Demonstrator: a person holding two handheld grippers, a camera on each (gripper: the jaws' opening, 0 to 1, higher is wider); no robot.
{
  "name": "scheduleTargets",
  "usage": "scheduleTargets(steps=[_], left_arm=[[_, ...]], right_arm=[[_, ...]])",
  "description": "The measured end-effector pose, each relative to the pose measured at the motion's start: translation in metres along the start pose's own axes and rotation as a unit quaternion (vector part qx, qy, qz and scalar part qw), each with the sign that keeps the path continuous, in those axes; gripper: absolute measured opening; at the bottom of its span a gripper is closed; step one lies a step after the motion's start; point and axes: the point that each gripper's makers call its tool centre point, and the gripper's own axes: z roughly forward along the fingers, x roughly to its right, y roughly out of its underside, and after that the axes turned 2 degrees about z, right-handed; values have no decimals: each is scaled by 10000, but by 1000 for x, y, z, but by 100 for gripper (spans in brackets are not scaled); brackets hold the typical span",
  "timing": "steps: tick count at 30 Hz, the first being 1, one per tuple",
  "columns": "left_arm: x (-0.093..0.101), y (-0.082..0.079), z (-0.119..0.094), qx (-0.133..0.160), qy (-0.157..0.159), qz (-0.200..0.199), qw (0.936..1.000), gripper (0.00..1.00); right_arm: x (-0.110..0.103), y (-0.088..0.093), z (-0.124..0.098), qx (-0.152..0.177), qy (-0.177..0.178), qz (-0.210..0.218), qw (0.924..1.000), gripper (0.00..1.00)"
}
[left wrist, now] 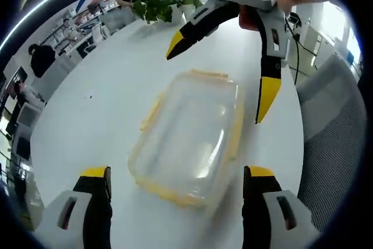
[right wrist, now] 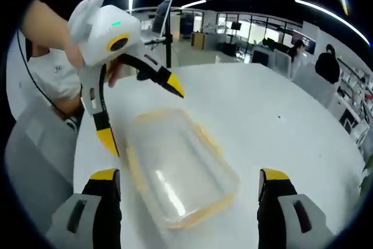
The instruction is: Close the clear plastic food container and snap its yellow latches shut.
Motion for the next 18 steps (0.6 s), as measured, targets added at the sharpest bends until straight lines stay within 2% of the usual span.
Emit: scheduleTargets(steps=[5, 7, 15, 18], left_arm=[[4, 3, -5, 44, -47, -51, 10000, 95], [4, 4, -8, 73, -60, -117, 9999, 95], [6, 3, -21, 320, -137, -665, 9972, 94], [3, 0, -26, 509, -237, -981, 9936, 94]], right_arm=[[0, -8, -5, 290, 107, 245, 9992, 100], [1, -6, -6, 247, 152, 271, 9992, 100], [-1, -9, -16, 438, 323, 548, 9970, 100], [-1, -8, -19, 504, 385, 651, 9959, 100]])
